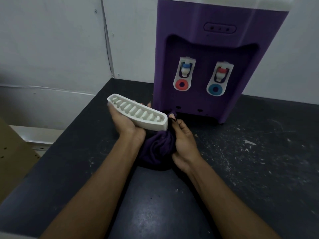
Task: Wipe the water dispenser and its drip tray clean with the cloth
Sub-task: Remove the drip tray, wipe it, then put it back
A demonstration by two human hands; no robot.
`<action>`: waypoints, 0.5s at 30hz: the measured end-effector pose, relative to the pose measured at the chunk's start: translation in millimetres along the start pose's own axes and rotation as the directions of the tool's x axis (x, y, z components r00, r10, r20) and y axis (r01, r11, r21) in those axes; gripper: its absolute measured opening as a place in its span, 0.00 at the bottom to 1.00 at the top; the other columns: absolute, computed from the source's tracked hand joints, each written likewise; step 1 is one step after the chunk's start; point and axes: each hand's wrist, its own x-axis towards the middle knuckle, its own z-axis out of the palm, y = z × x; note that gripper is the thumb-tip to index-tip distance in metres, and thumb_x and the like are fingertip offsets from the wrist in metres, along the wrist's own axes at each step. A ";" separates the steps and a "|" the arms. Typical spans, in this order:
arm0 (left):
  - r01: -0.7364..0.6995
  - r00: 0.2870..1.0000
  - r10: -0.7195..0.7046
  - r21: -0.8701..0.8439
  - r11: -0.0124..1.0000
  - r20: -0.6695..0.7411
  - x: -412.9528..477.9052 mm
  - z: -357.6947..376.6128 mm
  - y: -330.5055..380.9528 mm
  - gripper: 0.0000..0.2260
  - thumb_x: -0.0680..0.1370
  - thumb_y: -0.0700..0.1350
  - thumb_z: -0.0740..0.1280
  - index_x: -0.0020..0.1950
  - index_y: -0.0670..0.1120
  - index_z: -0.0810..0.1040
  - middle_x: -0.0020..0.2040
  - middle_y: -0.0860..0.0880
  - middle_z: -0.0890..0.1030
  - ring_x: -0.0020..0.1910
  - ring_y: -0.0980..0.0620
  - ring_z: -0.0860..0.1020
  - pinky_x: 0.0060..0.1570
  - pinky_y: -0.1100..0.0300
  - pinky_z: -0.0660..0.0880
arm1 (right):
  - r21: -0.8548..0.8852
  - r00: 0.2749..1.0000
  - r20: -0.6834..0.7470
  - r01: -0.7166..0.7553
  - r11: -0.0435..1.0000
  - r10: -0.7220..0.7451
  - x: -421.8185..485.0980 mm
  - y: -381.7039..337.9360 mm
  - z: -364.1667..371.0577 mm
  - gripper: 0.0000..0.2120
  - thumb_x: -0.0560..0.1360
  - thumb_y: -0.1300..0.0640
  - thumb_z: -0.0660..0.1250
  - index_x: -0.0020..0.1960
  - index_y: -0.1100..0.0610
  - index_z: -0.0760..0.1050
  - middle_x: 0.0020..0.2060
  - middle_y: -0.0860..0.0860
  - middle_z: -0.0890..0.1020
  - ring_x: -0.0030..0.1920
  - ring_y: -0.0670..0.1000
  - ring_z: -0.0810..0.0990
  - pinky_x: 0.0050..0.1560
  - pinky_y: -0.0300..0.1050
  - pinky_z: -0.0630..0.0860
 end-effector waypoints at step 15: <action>-0.135 0.919 0.013 0.283 0.950 0.394 -12.3 1.7 -15.8 0.20 0.81 0.53 0.66 0.66 0.41 0.72 0.59 0.39 0.80 0.59 0.42 0.80 0.52 0.43 0.81 | -0.500 0.675 -0.217 0.543 0.674 -0.705 12.5 -20.5 -29.7 0.13 0.78 0.45 0.72 0.59 0.49 0.85 0.55 0.46 0.86 0.60 0.45 0.83 0.64 0.42 0.79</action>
